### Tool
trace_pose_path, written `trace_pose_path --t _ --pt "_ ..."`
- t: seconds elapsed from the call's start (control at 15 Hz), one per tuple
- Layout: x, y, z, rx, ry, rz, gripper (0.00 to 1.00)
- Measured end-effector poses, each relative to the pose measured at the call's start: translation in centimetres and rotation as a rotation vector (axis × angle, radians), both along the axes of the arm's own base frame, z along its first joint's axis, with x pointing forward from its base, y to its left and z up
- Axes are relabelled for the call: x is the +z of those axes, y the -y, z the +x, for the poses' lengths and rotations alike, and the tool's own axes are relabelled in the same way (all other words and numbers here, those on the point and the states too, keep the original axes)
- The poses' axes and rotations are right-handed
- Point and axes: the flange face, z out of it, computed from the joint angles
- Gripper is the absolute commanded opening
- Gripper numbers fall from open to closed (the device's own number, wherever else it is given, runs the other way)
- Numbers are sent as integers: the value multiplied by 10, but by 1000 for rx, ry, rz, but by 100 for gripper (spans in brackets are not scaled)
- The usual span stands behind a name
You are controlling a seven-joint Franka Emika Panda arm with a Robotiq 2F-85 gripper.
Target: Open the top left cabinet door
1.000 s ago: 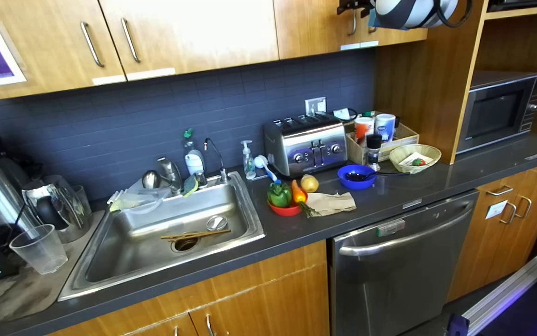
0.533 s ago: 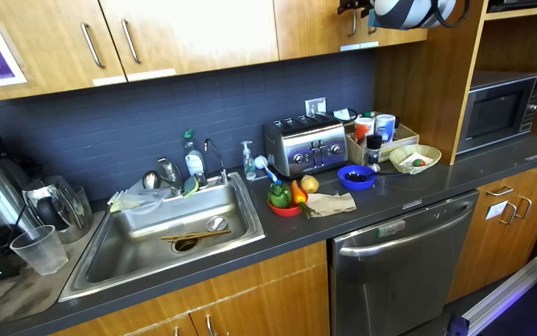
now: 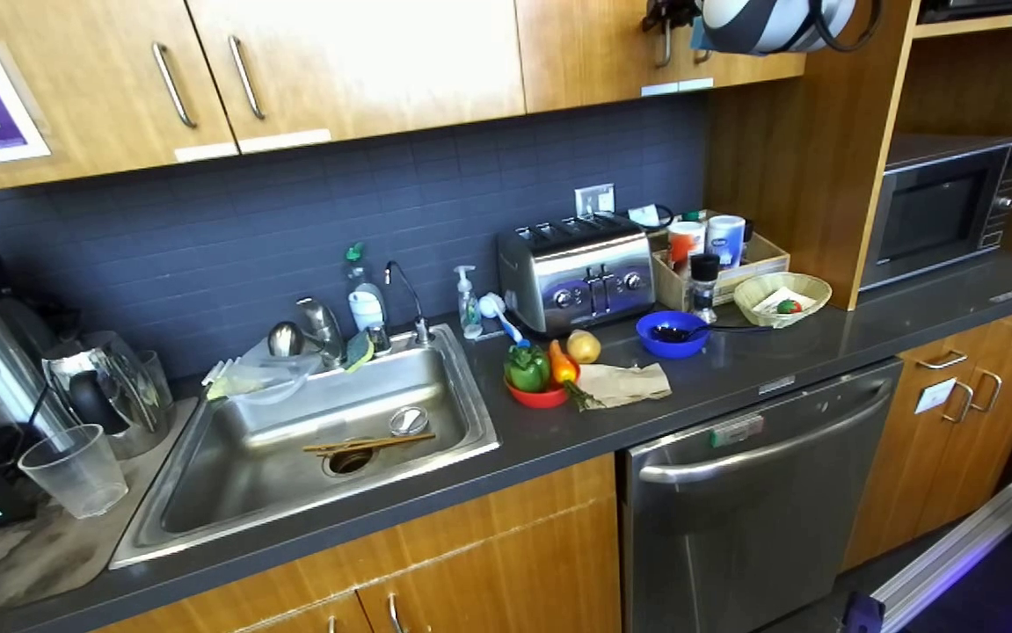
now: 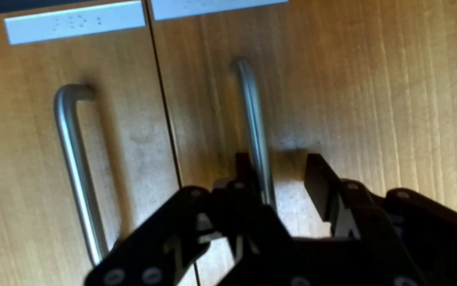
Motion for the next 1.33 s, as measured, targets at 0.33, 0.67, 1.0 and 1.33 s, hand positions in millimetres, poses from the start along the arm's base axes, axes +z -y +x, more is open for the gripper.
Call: trace_pose_path --t 0.33,0.67,1.0,1.33 --pt "-1 8 0 -11 -3 -12 4" --pt "-1 8 0 -10 -3 -13 4" --pt "0 8 -2 -10 -2 -13 4" --pt "0 5 -11 -6 -3 -12 4"
